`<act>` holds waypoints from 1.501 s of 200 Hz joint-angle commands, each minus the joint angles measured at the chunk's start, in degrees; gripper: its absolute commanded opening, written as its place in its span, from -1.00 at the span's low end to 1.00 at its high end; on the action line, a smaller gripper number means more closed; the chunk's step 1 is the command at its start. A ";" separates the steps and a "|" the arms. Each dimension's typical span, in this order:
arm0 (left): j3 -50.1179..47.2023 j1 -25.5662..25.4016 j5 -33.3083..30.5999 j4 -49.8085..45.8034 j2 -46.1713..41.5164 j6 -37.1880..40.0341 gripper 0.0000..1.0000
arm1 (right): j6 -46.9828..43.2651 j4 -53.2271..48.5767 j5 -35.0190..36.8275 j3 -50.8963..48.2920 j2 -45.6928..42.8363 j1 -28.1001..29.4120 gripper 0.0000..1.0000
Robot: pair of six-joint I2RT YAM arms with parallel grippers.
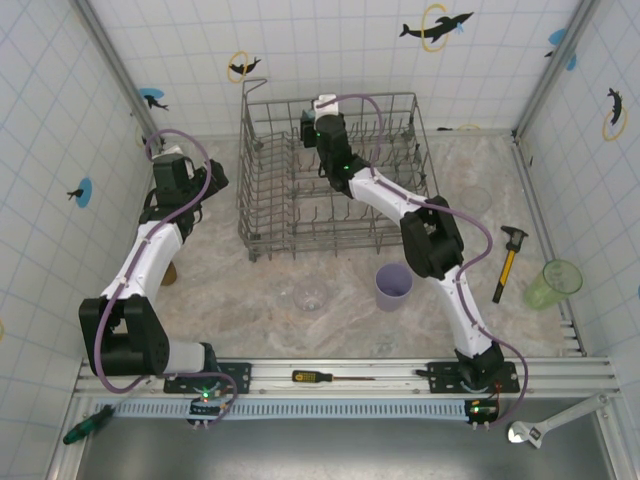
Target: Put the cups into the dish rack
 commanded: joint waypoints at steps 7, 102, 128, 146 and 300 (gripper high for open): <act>-0.02 0.22 0.84 -0.18 -0.30 -0.79 0.95 | -0.42 2.18 1.23 2.37 1.04 -0.65 -0.20; -0.04 0.23 0.73 -0.14 0.05 -0.78 0.95 | 1.13 1.26 0.95 1.93 3.77 -2.17 -0.21; -0.09 0.15 0.79 -0.17 0.05 -0.84 0.95 | 1.58 1.37 0.53 2.01 4.18 -2.17 -0.21; -0.09 0.17 0.73 -0.21 0.05 -0.72 0.95 | 1.83 1.52 0.34 2.02 4.16 -2.17 -0.21; -0.03 0.21 0.88 -0.18 0.12 -0.71 0.95 | 4.63 1.11 -2.40 1.84 6.24 -1.54 -0.22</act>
